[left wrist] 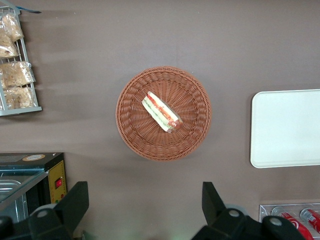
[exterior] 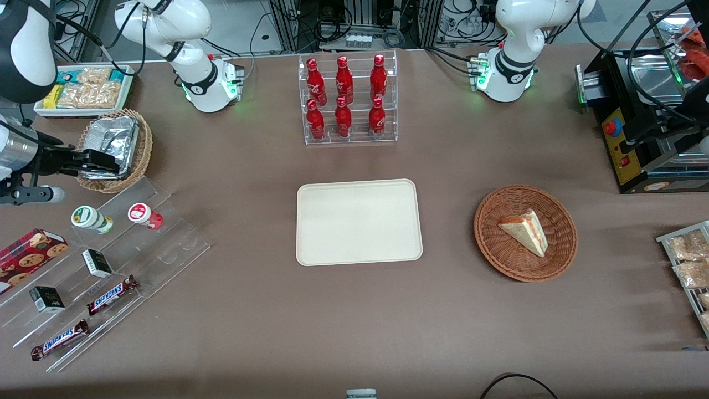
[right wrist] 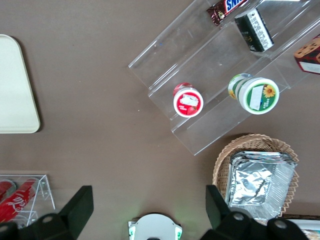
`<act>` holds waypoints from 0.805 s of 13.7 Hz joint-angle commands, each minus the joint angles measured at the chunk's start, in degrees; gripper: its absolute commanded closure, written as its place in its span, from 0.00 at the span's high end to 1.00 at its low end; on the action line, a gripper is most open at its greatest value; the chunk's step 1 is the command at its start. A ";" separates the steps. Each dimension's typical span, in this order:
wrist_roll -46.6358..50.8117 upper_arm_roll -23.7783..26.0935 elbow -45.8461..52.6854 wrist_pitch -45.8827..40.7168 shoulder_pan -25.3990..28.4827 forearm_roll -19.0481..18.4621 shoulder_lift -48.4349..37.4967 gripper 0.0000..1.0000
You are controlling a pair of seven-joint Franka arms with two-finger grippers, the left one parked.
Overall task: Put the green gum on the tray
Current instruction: 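Move the right gripper over the green-and-white gum bottle on the acrylic stand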
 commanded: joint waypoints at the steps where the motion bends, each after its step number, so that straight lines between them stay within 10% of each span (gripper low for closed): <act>1: 1.12 -0.29 1.49 -0.99 0.36 -1.58 0.49 1.00; 11: -18.87 -0.91 -4.92 10.43 -4.11 -2.20 0.84 1.00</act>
